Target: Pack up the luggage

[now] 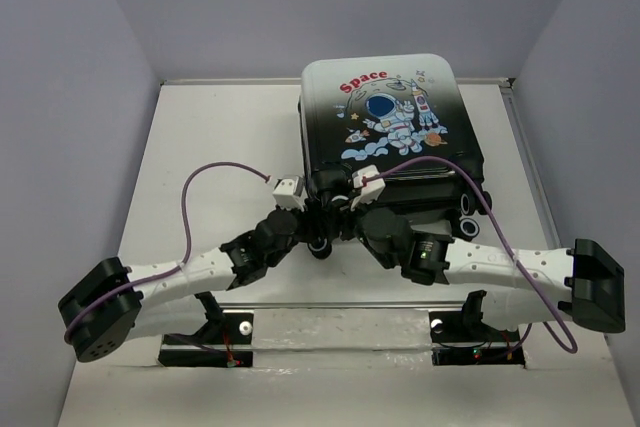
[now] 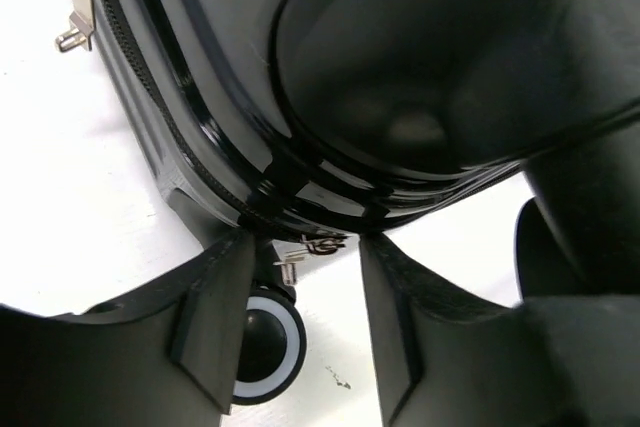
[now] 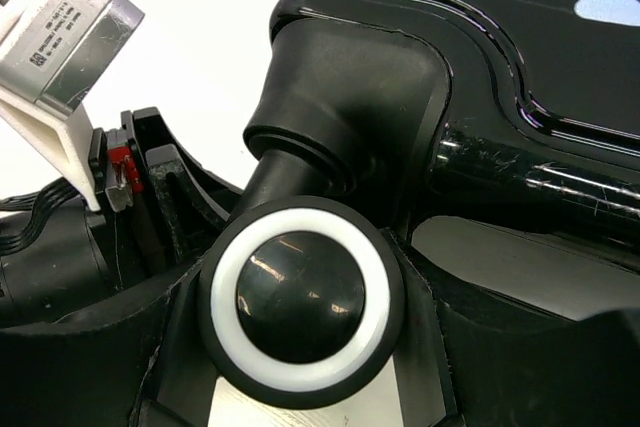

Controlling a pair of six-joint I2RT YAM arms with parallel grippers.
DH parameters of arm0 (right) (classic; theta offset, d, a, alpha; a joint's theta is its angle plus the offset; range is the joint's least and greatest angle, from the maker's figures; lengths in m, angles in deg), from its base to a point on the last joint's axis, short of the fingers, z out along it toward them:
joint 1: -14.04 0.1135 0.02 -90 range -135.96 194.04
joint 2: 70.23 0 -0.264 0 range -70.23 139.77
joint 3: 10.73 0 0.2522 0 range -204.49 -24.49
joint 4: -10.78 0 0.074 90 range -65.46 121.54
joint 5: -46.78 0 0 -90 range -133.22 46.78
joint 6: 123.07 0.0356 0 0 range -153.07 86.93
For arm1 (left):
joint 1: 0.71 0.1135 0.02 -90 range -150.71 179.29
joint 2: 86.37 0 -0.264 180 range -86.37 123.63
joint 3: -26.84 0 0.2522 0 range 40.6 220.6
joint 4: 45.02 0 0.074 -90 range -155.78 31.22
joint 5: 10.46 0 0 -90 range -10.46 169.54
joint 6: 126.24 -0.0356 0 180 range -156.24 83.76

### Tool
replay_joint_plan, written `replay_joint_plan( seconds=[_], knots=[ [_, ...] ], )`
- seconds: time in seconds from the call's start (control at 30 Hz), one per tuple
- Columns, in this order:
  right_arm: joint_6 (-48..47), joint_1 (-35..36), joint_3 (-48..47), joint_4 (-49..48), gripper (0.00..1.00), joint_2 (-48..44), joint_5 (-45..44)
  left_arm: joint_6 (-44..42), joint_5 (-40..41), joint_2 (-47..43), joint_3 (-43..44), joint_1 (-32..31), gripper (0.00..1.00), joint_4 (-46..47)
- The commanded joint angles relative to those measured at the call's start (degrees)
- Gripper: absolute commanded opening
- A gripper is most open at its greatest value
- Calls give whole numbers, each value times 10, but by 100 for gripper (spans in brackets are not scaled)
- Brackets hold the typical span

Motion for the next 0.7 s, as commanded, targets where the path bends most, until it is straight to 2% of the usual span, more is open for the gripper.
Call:
replay_joint_plan(
  seconds=[0.0, 0.03, 0.07, 0.2, 0.23, 0.5, 0.67],
  knots=[
    [13, -3, -7, -103, 7, -6, 23, -23, 93, 26, 40, -15, 51, 80],
    [15, -3, -2, -106, 7, -6, 30, -26, 97, 38, 42, -20, 48, 83],
    [16, -3, 0, -109, 7, -7, 31, -26, 107, 43, 43, -21, 36, 85],
    [22, -3, 14, -113, 7, -18, 30, -27, 136, 56, 44, -24, 8, 84],
    [24, -3, 19, -113, 7, -20, 29, -30, 141, 57, 43, -24, 6, 85],
    [32, -3, 58, -87, 7, -67, 3, -45, 216, 7, 15, -23, 6, 16],
    [39, -3, 80, -56, 7, -115, -8, -43, 239, -35, 2, 8, 6, -60]
  ],
)
